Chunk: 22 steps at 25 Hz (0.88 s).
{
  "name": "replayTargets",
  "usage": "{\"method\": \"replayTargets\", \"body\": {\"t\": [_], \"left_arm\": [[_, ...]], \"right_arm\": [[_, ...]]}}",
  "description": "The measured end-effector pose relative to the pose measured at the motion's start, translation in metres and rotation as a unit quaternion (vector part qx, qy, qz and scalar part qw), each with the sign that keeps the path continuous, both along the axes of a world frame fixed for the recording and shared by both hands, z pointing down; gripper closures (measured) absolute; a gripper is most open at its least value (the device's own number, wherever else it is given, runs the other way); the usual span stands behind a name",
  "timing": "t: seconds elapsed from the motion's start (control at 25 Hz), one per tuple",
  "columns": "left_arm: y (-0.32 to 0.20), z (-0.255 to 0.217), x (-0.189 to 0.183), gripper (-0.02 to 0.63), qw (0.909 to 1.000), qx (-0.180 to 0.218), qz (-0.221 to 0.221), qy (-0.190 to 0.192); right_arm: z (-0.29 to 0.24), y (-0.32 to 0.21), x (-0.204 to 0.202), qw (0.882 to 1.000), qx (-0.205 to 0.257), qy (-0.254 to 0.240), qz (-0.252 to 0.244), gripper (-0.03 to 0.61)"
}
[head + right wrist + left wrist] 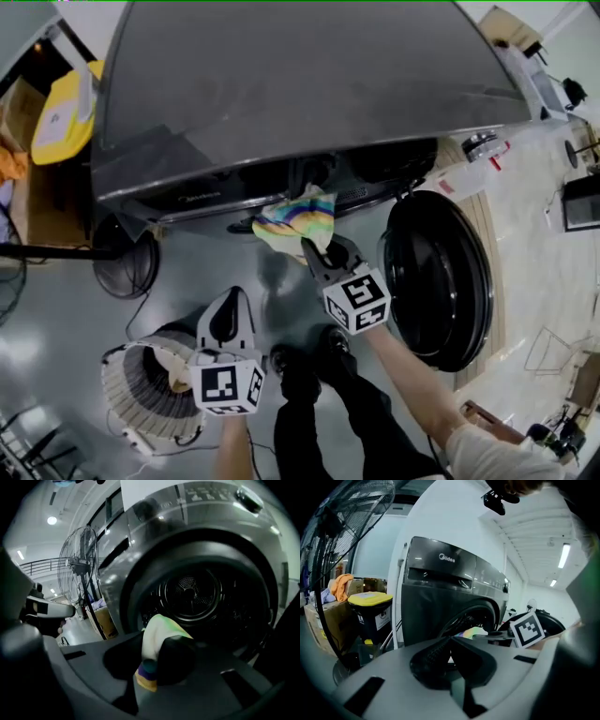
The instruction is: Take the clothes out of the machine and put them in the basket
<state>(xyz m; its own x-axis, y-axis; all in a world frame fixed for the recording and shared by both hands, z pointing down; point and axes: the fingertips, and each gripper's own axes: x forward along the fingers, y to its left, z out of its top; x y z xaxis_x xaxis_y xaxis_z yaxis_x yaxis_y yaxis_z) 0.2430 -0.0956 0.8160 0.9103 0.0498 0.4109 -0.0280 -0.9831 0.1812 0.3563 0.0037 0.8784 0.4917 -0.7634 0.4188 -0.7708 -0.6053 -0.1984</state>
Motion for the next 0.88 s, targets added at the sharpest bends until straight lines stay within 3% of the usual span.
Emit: {"method": "replayTargets", "body": {"t": [0.4,0.88], "left_arm": [[-0.012,-0.144,-0.012,0.595,0.9992,0.0,-0.035,0.022],[0.011,-0.296,-0.038,0.595,0.9965,0.024,-0.06,0.054]], "right_arm": [[-0.194,0.027,-0.025,0.998,0.022,0.062,0.003,0.508],[-0.381,0.075,-0.06,0.992,0.042,0.117,-0.011,0.508]]}}
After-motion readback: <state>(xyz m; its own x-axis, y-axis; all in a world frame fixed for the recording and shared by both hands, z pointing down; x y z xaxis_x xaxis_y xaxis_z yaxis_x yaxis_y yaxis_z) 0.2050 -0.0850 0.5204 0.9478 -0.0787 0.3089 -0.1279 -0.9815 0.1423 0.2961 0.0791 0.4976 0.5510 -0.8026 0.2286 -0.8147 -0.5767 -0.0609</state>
